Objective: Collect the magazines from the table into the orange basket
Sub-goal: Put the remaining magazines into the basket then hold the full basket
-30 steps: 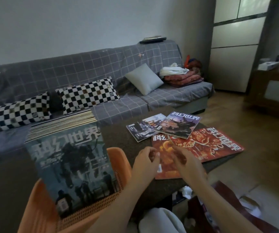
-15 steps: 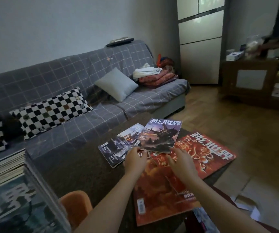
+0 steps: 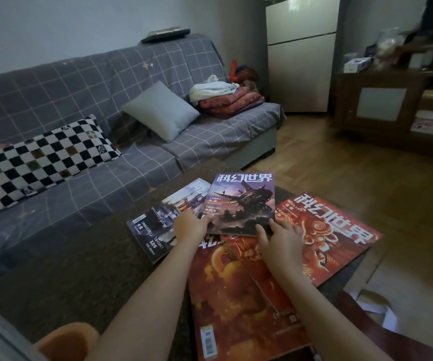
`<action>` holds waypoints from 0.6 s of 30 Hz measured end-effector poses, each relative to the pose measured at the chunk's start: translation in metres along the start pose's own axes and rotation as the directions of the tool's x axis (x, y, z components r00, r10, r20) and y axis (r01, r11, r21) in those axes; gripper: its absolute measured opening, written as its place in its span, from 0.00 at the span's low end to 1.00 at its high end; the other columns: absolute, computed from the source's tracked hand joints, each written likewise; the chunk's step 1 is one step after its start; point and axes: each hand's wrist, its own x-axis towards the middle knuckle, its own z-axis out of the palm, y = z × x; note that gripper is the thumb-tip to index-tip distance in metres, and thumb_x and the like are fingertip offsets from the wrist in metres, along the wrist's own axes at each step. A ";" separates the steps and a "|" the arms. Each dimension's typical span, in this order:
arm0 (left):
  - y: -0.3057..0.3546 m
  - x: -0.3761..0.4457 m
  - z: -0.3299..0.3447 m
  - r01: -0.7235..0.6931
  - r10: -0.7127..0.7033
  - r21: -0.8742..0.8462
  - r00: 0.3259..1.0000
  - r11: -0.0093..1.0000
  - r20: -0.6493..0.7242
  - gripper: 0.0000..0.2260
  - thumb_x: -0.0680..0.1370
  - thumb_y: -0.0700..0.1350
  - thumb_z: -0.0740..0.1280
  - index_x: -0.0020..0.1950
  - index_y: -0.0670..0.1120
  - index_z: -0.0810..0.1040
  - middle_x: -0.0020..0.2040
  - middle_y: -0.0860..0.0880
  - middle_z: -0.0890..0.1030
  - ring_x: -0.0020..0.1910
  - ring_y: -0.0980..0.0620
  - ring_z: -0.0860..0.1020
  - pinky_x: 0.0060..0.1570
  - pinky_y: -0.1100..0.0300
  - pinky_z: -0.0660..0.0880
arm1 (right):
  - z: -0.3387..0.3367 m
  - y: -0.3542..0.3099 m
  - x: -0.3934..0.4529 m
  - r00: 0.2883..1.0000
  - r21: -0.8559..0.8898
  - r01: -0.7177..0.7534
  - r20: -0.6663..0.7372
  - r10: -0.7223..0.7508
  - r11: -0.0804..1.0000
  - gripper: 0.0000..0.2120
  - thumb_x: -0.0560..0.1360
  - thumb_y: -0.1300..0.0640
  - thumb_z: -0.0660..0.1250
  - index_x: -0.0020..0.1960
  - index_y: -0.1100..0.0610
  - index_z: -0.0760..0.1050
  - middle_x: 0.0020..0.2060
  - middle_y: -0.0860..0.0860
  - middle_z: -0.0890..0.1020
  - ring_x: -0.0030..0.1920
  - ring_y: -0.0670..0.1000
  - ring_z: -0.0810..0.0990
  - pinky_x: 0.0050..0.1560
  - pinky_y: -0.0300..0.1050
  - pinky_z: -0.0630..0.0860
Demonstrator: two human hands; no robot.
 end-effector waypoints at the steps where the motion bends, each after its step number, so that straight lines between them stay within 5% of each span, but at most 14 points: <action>1: 0.001 -0.003 -0.003 0.015 -0.013 -0.055 0.999 0.998 0.029 0.17 0.75 0.53 0.69 0.54 0.41 0.80 0.40 0.49 0.80 0.39 0.51 0.78 0.34 0.58 0.72 | -0.002 0.000 -0.001 0.999 0.028 -0.024 -0.022 0.024 0.999 0.24 0.78 0.46 0.60 0.66 0.61 0.72 0.64 0.55 0.75 0.67 0.57 0.65 0.68 0.52 0.59; 4: 0.006 -0.019 -0.014 0.062 -0.032 -0.225 0.990 0.972 0.135 0.12 0.76 0.47 0.70 0.54 0.41 0.79 0.36 0.51 0.78 0.34 0.53 0.77 0.31 0.60 0.70 | -0.008 0.001 -0.006 0.996 0.097 -0.069 -0.043 0.073 0.993 0.21 0.75 0.47 0.65 0.61 0.61 0.76 0.58 0.56 0.78 0.62 0.57 0.69 0.63 0.51 0.65; 8: 0.010 -0.055 -0.027 0.115 -0.025 -0.355 0.968 0.928 0.248 0.13 0.78 0.41 0.67 0.62 0.41 0.74 0.52 0.45 0.81 0.46 0.47 0.80 0.37 0.59 0.75 | -0.028 0.004 -0.023 0.993 0.098 -0.117 -0.007 0.119 0.988 0.21 0.73 0.47 0.69 0.60 0.58 0.75 0.56 0.56 0.77 0.59 0.56 0.70 0.59 0.49 0.67; 13: -0.002 -0.113 -0.038 0.086 -0.003 -0.511 0.987 0.855 0.160 0.16 0.80 0.43 0.63 0.68 0.49 0.69 0.60 0.47 0.78 0.48 0.52 0.79 0.34 0.63 0.73 | -0.059 0.006 -0.056 0.980 0.094 -0.150 0.146 0.135 0.984 0.22 0.72 0.45 0.69 0.60 0.57 0.75 0.53 0.55 0.78 0.54 0.54 0.75 0.56 0.50 0.74; 16: -0.011 -0.152 -0.054 0.080 0.001 -0.616 0.991 0.784 0.130 0.13 0.80 0.42 0.63 0.63 0.51 0.70 0.54 0.48 0.79 0.44 0.52 0.82 0.36 0.59 0.78 | -0.083 0.004 -0.080 0.940 0.298 -0.222 0.320 0.122 0.928 0.18 0.73 0.47 0.68 0.58 0.58 0.76 0.46 0.52 0.81 0.44 0.51 0.81 0.47 0.48 0.79; 18: -0.015 -0.176 -0.070 0.064 -0.001 -0.648 0.995 0.759 0.096 0.11 0.80 0.43 0.63 0.61 0.51 0.71 0.54 0.48 0.79 0.45 0.51 0.82 0.39 0.57 0.80 | -0.097 0.000 -0.094 0.907 0.416 -0.293 0.406 0.113 0.861 0.21 0.74 0.49 0.67 0.62 0.60 0.74 0.50 0.53 0.81 0.47 0.51 0.80 0.47 0.48 0.78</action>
